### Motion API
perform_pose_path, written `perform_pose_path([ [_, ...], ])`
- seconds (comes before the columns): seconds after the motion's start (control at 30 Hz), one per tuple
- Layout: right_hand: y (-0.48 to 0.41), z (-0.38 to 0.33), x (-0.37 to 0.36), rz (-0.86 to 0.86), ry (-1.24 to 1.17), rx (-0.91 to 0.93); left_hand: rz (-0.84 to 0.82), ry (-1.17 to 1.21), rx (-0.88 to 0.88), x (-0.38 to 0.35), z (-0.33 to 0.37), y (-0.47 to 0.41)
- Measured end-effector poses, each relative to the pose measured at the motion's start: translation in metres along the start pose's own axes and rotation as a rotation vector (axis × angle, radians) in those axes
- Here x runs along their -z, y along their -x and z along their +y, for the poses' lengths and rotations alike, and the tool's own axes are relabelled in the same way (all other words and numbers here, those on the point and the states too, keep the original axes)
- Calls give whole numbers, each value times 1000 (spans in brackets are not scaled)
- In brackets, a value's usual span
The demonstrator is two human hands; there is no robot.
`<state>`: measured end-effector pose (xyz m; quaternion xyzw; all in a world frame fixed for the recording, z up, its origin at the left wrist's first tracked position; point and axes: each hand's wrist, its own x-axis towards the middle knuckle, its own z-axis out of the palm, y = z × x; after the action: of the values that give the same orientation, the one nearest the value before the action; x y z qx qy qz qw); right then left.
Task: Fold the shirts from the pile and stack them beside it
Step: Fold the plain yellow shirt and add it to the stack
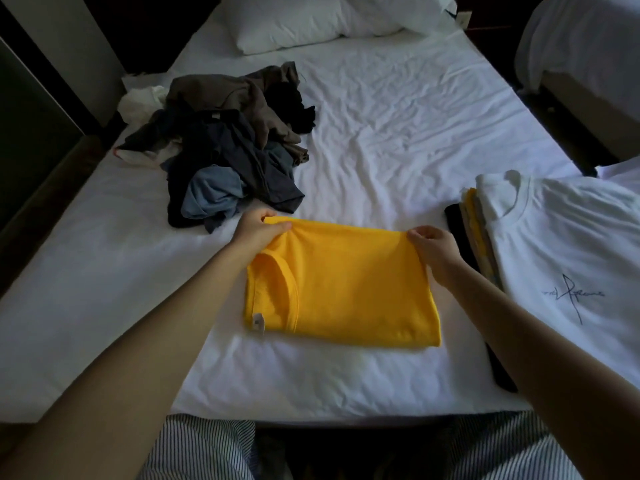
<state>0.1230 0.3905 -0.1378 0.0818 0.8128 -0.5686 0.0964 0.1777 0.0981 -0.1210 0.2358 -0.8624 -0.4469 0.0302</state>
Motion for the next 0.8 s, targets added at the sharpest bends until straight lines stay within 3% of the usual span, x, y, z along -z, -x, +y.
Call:
perform_pose_path([
  [0.13,2,6,-2,68,-52,-87,200,-83,144,-16,-5,3],
  [0.23,28,19,0,121,-114,-59,452,-105,72,-26,-18,42],
  [0.3,56,35,2,160,-116,-4,535,-24,7,-34,-33,79],
  [0.47,109,64,12,189,-132,61,373,127,51,-35,-64,145],
  [0.63,130,65,24,91,20,42,190,-68,145,-16,-74,157],
  [0.8,138,55,34,-20,-66,26,232,227,105,2,-71,160],
])
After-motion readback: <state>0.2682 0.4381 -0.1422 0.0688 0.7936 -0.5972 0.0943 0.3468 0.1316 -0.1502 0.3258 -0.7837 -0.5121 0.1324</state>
